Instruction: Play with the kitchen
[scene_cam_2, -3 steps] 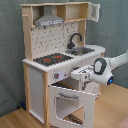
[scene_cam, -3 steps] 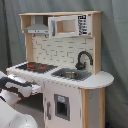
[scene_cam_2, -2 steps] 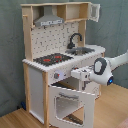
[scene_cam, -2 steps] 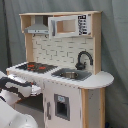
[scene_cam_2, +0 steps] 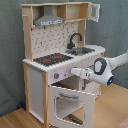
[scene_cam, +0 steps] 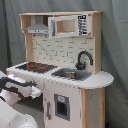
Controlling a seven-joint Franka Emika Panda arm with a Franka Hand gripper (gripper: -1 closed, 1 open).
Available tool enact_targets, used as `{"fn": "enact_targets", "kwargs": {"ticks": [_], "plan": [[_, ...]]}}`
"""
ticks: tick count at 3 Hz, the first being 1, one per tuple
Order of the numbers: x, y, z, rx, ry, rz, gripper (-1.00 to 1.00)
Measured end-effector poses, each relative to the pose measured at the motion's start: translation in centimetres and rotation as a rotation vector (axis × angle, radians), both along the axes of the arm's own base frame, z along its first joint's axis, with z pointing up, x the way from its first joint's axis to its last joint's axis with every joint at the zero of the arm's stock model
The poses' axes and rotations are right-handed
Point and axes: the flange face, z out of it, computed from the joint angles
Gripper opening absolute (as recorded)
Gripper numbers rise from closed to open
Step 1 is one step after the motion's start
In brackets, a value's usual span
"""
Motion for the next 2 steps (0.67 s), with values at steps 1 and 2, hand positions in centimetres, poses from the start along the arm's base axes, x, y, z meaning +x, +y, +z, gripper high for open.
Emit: {"fn": "enact_targets", "kwargs": {"ticks": [1,2], "plan": [[0.01,-0.01,0.0,0.117,0.005,0.0,-1.0],[0.01,-0.01,0.0,0.245,0.011,-0.001,-1.0]]}}
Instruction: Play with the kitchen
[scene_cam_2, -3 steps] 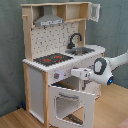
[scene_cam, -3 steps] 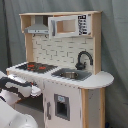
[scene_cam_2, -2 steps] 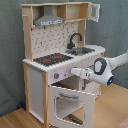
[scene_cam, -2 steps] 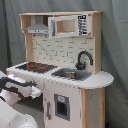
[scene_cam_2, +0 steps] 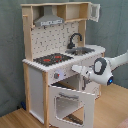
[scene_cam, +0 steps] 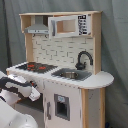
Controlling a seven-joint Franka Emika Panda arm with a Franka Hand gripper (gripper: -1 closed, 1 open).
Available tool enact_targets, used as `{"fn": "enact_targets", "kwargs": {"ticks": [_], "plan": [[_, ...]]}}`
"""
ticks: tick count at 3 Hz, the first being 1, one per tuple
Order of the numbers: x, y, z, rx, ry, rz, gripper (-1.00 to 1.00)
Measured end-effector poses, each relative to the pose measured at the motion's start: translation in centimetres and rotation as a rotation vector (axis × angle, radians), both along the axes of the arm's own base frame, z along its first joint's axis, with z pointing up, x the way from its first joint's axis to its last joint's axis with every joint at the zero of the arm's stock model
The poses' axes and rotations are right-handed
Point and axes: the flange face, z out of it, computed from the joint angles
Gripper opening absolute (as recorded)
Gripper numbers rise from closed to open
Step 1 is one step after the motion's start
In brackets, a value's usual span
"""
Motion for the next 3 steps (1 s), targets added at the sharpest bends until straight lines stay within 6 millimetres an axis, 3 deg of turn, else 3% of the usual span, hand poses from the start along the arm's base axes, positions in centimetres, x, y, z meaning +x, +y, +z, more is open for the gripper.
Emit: {"fn": "enact_targets", "kwargs": {"ticks": [3], "plan": [[0.0,-0.01,0.0,0.369,0.016,-0.001,-1.0]]}}
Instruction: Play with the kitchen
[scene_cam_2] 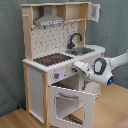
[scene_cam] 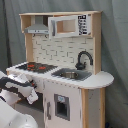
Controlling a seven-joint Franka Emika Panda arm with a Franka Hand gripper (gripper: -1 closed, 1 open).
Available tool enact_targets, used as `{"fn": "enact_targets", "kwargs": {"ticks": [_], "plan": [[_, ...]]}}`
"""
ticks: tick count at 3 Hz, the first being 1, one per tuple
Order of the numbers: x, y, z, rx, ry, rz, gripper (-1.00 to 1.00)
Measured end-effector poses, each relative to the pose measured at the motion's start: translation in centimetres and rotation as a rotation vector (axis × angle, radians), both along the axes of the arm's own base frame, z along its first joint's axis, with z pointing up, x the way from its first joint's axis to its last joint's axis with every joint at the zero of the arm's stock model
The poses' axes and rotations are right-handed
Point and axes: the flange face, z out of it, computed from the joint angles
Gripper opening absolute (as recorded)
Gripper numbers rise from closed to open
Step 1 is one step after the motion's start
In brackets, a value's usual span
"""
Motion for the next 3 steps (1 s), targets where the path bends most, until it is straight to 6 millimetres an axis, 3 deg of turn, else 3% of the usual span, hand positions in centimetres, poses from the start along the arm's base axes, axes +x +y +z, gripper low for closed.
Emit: {"fn": "enact_targets", "kwargs": {"ticks": [3], "plan": [[0.0,-0.01,0.0,0.322,0.014,-0.001,-1.0]]}}
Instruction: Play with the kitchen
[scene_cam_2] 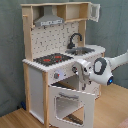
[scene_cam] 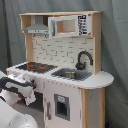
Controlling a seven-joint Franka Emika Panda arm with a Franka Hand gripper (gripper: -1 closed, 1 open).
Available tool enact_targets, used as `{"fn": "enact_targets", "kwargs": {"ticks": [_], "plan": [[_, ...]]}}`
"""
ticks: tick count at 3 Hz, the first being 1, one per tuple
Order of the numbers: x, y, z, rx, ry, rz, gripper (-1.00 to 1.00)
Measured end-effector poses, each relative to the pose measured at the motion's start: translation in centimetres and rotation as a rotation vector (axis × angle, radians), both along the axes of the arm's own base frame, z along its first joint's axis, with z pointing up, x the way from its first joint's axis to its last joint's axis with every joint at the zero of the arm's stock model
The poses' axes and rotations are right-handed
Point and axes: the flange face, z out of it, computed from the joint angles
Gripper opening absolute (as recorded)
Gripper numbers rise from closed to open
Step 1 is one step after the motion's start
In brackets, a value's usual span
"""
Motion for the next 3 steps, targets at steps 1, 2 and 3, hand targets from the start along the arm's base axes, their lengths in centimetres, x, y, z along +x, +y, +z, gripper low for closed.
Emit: {"fn": "enact_targets", "kwargs": {"ticks": [1,2,3], "plan": [[0.0,0.0,0.0,0.1,0.004,0.0,-1.0],[-0.07,0.1,-0.06,0.111,0.006,0.002,-1.0],[-0.11,0.15,-0.1,0.111,0.006,0.003,1.0]]}}
